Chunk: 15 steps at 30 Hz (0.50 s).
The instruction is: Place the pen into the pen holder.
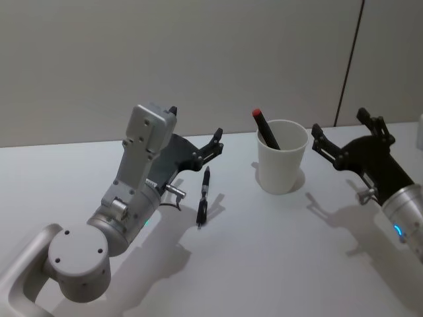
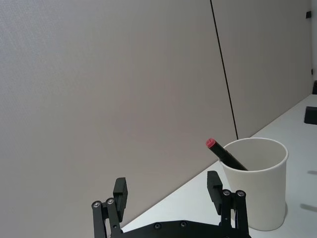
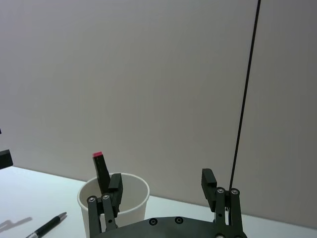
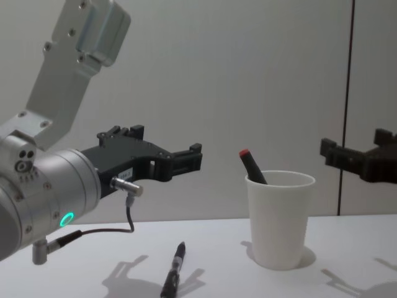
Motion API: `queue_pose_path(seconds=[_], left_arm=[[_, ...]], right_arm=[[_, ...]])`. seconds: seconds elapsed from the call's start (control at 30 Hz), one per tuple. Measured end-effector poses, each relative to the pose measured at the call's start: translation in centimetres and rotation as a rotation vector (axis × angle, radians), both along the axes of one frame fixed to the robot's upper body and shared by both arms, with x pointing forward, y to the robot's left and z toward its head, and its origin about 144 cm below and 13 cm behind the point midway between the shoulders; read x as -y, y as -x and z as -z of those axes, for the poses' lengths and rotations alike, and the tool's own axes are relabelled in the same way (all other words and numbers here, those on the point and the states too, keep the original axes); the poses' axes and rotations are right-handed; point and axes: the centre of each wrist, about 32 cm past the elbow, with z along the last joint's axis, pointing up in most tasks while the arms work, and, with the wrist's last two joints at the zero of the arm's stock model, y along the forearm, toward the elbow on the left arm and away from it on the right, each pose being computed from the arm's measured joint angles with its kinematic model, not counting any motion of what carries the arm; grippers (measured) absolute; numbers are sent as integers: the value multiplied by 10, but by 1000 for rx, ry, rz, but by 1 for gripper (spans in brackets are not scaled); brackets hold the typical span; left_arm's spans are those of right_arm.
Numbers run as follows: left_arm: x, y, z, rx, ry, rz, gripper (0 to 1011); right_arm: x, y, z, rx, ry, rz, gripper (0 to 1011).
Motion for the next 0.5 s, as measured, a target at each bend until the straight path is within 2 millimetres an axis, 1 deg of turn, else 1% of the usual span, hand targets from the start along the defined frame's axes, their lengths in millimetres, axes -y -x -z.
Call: queue_pose_path(seconds=[0.3, 0.5], left_arm=[[0, 0, 0, 0, 0, 0, 1001], [0, 0, 0, 0, 0, 0, 1001]], right_arm=[[3, 24, -8, -76, 0, 25, 1002], [4, 33, -12, -103, 2, 32, 1002]])
